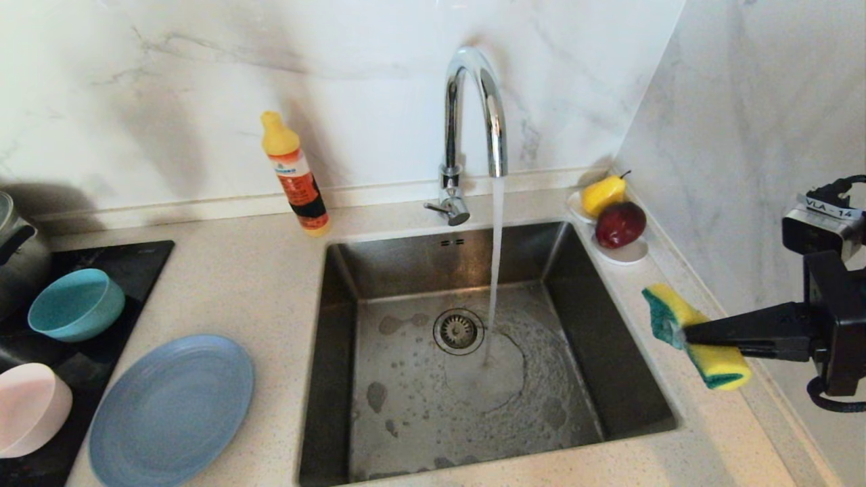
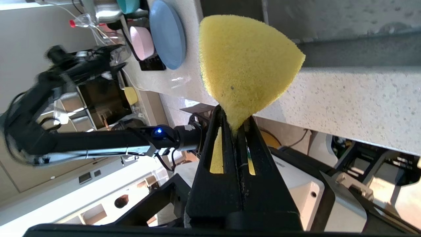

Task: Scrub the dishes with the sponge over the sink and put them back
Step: Place the bowl on the table, then wash the plate

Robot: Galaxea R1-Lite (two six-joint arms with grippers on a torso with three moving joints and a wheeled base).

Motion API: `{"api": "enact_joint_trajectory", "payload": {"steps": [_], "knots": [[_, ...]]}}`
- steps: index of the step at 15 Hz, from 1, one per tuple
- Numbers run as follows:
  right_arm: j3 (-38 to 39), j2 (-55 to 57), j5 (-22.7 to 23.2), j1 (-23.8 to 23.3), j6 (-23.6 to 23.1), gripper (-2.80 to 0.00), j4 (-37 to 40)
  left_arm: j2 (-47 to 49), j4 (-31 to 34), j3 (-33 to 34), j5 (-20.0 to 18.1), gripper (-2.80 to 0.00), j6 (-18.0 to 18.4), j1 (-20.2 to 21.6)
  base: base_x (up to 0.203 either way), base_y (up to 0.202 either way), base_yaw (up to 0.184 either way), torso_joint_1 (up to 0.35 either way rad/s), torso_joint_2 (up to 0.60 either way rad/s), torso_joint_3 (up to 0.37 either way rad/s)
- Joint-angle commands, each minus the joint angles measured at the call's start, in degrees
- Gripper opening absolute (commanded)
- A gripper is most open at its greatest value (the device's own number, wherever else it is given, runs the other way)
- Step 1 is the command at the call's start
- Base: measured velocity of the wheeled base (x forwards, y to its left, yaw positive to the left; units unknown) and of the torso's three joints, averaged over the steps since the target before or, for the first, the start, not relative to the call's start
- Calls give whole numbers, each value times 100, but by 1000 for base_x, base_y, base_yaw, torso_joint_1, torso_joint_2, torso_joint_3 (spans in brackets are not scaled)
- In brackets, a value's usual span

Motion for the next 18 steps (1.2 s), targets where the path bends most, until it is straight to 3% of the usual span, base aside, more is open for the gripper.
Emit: {"api": "enact_joint_trajectory", "payload": {"steps": [1,5,7,10,11,18], "knots": [[26,6,31,3,28,-280,15,-531,307,-113,-265,-280,377,-228,0,0,0,0,0,0],[-36,-43,37,3,37,-280,15,-596,1111,-52,-316,-280,1140,-1168,0,0,0,0,0,0],[7,-68,28,3,30,-280,15,-510,1157,184,-253,-280,1236,-1556,0,0,0,0,0,0],[-1,-59,28,-5,37,-280,15,-329,999,619,215,-280,1327,-2052,0,0,0,0,0,0],[-18,-78,28,-5,37,-280,18,-202,793,785,306,0,1334,-2147,0,0,0,0,0,0],[87,-26,37,-67,33,-280,15,293,-354,1579,365,0,1306,-2335,0,0,0,0,0,0]]}}
